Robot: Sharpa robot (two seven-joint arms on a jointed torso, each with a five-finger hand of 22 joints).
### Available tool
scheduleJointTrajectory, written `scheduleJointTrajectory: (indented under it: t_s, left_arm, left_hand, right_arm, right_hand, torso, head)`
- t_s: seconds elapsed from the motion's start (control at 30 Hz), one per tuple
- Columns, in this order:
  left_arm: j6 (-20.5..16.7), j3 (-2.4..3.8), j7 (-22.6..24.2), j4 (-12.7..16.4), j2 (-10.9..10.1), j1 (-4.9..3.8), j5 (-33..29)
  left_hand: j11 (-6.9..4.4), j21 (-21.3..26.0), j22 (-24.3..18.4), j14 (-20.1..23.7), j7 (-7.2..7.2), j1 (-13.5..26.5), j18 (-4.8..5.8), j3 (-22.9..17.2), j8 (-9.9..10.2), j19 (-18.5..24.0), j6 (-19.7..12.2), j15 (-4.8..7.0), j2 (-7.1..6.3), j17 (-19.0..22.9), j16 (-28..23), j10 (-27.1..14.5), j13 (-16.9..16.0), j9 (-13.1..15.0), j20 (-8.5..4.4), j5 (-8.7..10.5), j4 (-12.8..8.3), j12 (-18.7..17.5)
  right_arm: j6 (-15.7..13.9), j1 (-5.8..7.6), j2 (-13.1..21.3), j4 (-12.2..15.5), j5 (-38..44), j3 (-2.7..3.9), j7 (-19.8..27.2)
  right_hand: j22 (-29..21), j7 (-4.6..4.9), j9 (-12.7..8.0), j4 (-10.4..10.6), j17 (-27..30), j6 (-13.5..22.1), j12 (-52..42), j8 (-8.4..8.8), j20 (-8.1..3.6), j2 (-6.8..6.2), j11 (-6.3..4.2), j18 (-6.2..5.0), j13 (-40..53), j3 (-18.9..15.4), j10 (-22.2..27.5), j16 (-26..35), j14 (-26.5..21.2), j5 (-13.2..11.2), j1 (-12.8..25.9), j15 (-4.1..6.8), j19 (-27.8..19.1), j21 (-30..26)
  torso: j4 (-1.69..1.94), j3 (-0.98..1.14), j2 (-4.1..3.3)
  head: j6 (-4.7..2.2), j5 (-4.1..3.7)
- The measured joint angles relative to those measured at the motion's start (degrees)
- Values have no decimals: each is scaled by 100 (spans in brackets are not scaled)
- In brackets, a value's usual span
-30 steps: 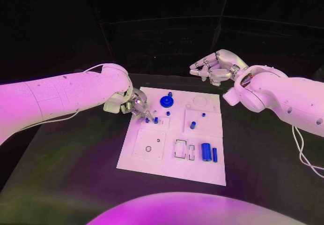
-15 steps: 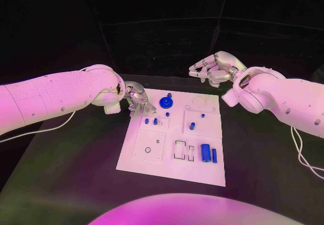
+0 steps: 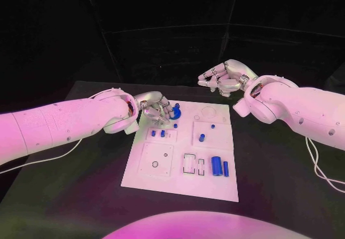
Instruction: Assemble the parts on the task board
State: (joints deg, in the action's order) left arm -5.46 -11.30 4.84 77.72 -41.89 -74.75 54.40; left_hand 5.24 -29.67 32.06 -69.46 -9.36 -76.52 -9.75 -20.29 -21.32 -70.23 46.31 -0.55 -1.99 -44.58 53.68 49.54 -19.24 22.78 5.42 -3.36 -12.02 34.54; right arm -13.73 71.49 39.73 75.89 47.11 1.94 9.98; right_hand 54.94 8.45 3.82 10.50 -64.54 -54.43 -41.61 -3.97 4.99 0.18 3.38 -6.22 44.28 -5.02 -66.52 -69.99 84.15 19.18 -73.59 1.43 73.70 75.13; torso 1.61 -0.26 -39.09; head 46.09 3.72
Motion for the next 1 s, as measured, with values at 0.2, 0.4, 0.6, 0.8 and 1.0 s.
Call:
scheduleJointTrajectory:
  t_s: [0.2, 0.4, 0.6, 0.8, 1.0]
  left_arm:
    - [-466, 5, 416, -94, 177, 116, 1296]
    - [-525, 5, 460, -317, 399, 154, 2269]
    - [-508, 7, 417, -528, 573, 183, 2837]
    - [-460, 7, 365, -665, 698, 193, 3085]
    - [-435, 9, 314, -758, 758, 194, 3213]
  left_hand:
    - [-3, -321, 236, -462, 72, 232, 0, -118, 472, -61, 308, 24, -302, -482, 597, 146, 647, -622, 15, 0, -41, -529]
    - [-45, -552, 338, -1090, 172, 303, 0, -61, 693, -448, 570, 56, -365, -1546, 1652, 188, 969, -929, 15, 0, 35, -729]
    - [-75, -1485, 1180, -1432, 203, 303, -1, -104, 803, -888, 788, 96, -365, -2280, 2302, 427, 1174, -1112, -12, 0, 111, -816]
    - [-117, -1927, 1602, -1431, 218, 320, 92, -182, 839, -1021, 924, 96, -348, -2418, 2431, 588, 1278, -1192, -50, 0, 138, -882]
    - [-115, -2006, 1692, -1431, 234, 356, 92, -235, 867, -1061, 984, 96, -312, -2426, 2437, 627, 1344, -1240, -51, 0, 191, -950]
  right_arm:
    - [0, -14, -9, 63, 15, -3, 0]
    - [-1, -16, -11, 44, 33, -4, 0]
    - [-2, -19, -18, 36, 42, -4, 0]
    - [-3, -19, -25, 35, 47, -4, 0]
    - [-3, -19, -31, 33, 52, -5, 1]
  right_hand:
    - [-12, 0, 0, 0, 18, 0, 21, 0, -6, 30, -21, -1, -23, 0, 21, 0, 0, 0, -30, 0, -30, 0]
    - [-19, 0, 0, 0, 18, 0, 21, 0, 1, 30, -21, 0, -22, 0, 21, 0, 0, 0, -30, 0, -41, 0]
    - [-27, 0, 0, 0, 18, 0, 21, 0, 2, 29, -21, 0, -22, 0, 21, 25, 0, 0, -30, 0, -41, -21]
    - [-26, 0, 0, 0, 18, 0, 21, 0, 2, 30, -21, 0, -22, 0, 21, 25, 0, 0, -30, 0, -41, -21]
    - [-26, 0, 0, 0, 17, 0, 20, 0, 2, 30, -7, 0, -26, 0, 34, 25, 0, 12, -30, 0, -41, -21]
  torso:
    - [-3, 1, -5]
    - [-3, 0, -7]
    - [-3, -1, -12]
    - [-3, 2, -10]
    - [-3, 3, -6]
  head:
    - [-36, -47]
    - [-50, -69]
    - [-47, -58]
    - [-33, -67]
    - [-32, -73]
